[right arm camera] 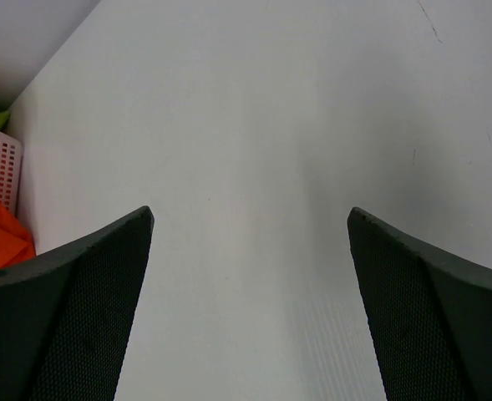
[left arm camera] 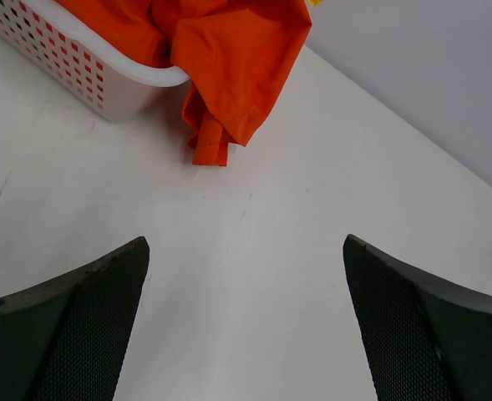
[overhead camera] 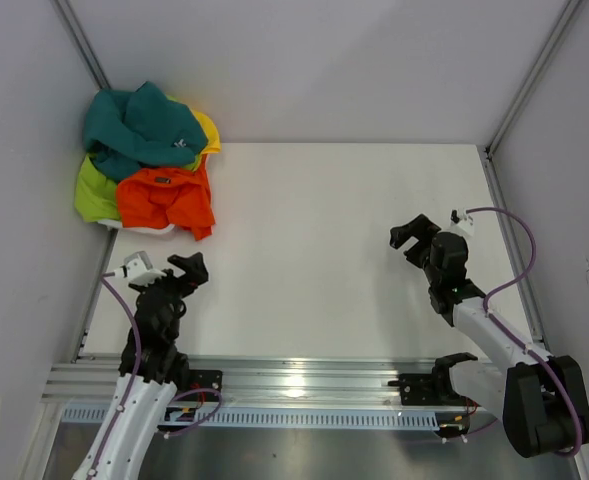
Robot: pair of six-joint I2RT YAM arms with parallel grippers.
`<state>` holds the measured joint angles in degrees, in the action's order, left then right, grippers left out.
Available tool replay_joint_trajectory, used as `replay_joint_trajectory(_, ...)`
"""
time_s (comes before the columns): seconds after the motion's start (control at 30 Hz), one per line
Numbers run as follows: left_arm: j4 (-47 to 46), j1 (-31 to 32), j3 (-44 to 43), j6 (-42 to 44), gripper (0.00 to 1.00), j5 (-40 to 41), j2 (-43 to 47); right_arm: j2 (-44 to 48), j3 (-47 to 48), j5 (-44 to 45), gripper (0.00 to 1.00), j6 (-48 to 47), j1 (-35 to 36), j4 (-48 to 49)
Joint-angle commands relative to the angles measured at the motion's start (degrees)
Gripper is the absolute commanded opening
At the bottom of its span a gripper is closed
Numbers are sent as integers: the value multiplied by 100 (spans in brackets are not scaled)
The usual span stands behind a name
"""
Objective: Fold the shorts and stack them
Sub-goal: Grab the shorts from the pile
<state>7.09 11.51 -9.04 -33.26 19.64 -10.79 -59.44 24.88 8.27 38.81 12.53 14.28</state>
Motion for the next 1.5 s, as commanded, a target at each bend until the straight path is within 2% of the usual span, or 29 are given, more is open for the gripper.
replay_joint_trajectory(0.0, 38, 27, -344, -278, 99, 294, -90, 55, -54, 174, 99, -40, 3, 207)
replay_joint_trajectory(0.13, 590, 27, -906, -750, 99, 777, -835, 117, -89, 140, 99, -49, 3, 294)
replay_joint_trajectory(0.23, 995, 27, -1556, -1199, 99, 980, -1662, 73, -124, 87, 99, -22, 3, 338)
replay_joint_trajectory(0.33, 1179, 18, -2468, -1297, 99, 1296, -2382, -67, -98, 34, 100, -5, 3, 347)
replay_joint_trajectory(0.43, 1733, -323, -3488, -1403, 99, 1324, -3313, -164, -71, -19, 99, 13, -5, 373)
replay_joint_trajectory(0.5, 1909, -981, -4023, -1298, 99, 913, -3980, -199, -71, -36, 99, 13, 3, 382)
replay_joint_trajectory(0.53, 1953, -1201, -4114, -1254, 99, 388, -4149, -234, -63, -45, 100, 13, -5, 382)
replay_joint_trajectory(0.57, 1989, -1673, -4210, -1262, 99, 226, -4377, -252, -37, -97, 99, 22, -5, 382)
replay_joint_trajectory(0.67, 1682, -2037, -4325, -1192, 99, -118, -4554, -331, 25, -177, 99, 22, -5, 347)
replay_joint_trajectory(0.83, 1541, -2196, -4624, -1262, 99, -109, -5300, -375, 34, -265, 99, 30, -5, 382)
replay_joint_trajectory(1.0, 1023, -2337, -4818, -1184, 99, -180, -5750, -410, 43, -291, 99, 39, -5, 391)
replay_joint_trajectory(1.13, 1329, -2381, -5117, -1253, 99, -101, -6303, -454, 43, -317, 100, 57, -5, 408)
replay_joint_trajectory(1.33, 777, -2399, -4950, -1368, 99, -118, -6673, -498, 43, -370, 99, 74, 3, 452)
replay_joint_trajectory(1.47, 916, -2425, -5327, -1376, 96, -83, -7200, -638, 52, -423, 99, 101, -5, 488)
